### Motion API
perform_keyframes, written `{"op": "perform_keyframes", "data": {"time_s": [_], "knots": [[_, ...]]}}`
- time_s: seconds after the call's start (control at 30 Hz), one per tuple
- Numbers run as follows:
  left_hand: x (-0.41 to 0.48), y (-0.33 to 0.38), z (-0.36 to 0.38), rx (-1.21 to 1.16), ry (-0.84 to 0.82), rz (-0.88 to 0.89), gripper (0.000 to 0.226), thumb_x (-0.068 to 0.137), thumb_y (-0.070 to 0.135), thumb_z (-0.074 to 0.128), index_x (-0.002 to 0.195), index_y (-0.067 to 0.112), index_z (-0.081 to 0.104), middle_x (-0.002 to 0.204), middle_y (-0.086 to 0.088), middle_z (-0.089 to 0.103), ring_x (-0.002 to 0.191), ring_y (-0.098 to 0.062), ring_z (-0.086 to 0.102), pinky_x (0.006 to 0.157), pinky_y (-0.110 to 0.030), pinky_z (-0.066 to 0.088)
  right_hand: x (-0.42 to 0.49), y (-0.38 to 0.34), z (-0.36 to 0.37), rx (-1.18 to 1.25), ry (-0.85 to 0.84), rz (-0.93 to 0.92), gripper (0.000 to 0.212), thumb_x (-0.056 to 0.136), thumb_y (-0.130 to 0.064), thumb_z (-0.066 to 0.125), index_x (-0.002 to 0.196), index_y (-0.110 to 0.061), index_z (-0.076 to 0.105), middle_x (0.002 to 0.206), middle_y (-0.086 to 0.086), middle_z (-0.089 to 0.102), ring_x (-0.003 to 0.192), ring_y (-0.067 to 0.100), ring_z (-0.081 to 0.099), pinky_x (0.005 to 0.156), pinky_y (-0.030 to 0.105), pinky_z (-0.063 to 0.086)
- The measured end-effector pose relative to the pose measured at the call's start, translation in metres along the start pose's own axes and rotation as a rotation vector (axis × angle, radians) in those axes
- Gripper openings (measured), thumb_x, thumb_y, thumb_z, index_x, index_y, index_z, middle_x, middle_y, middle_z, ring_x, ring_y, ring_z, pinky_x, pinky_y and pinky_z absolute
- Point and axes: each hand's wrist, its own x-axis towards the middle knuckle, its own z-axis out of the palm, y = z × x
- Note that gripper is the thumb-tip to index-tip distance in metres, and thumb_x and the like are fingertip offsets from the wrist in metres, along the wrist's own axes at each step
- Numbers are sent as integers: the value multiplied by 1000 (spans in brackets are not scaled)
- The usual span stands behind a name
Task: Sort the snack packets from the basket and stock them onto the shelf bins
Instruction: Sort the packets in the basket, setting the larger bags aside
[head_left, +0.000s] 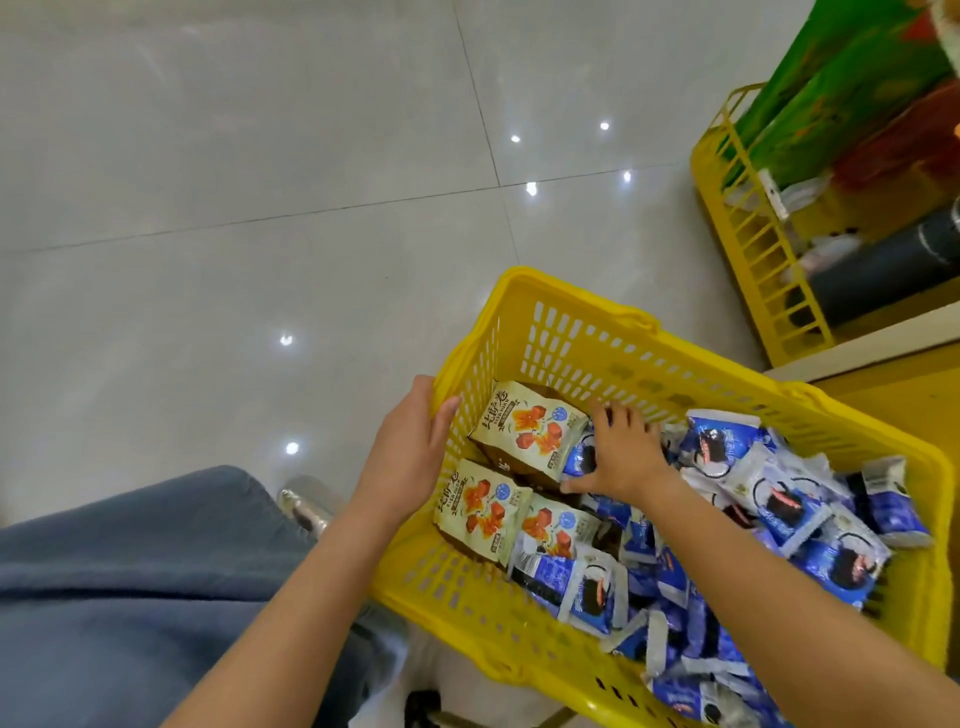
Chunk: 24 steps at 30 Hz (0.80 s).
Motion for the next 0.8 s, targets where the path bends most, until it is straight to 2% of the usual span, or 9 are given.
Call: {"op": "perform_keyframes", "data": {"time_s": [0.13,0.33,0.5,0.6,0.67,0.73,0.8], "knots": [[-1,0,0,-3,10,2,28,92,48,31,96,20,39,73,8,50,66,-5,49,54,-20,34,2,-8,12,-90,30,10,119,64,-68,68,147,-12,4,151,14,16,138,36,19,108,50,26],[-1,1,0,7,16,8,33,89,51,28,97,21,38,72,10,49,66,-4,48,53,-19,33,-2,10,2,160,162,-97,74,78,-50,64,137,-17,33,137,7,44,126,28,39,100,40,39],[0,3,-2,12,7,-4,29,92,48,31,99,20,39,76,2,54,69,-15,53,58,-30,40,-20,6,-13,361,164,-101,62,82,-40,64,134,-18,40,128,8,55,113,26,54,88,37,47],[-1,4,-2,19,8,-8,26,95,43,34,97,17,39,80,-4,57,73,-20,57,63,-37,44,-38,2,-19,397,181,-88,61,83,-41,63,135,-17,40,121,6,60,103,24,60,79,35,50],[-2,5,-2,34,21,-10,27,96,42,35,99,16,42,80,-2,56,75,-21,56,61,-34,41,-56,2,-22,439,239,-91,62,83,-44,62,135,-17,41,99,-1,63,82,15,60,64,28,47],[-4,8,-1,49,60,-17,29,97,40,37,109,14,44,90,-1,55,80,-19,54,64,-31,37,-78,6,-24,514,296,-67,61,82,-47,61,134,-21,42,69,-15,48,55,1,45,47,16,32],[-8,12,-1,68,109,-22,32,98,33,39,120,11,44,105,-4,54,91,-19,52,72,-31,39,-103,16,-27,586,360,-24,57,81,-51,60,132,-30,41,65,-16,48,51,-2,43,42,15,30]]}}
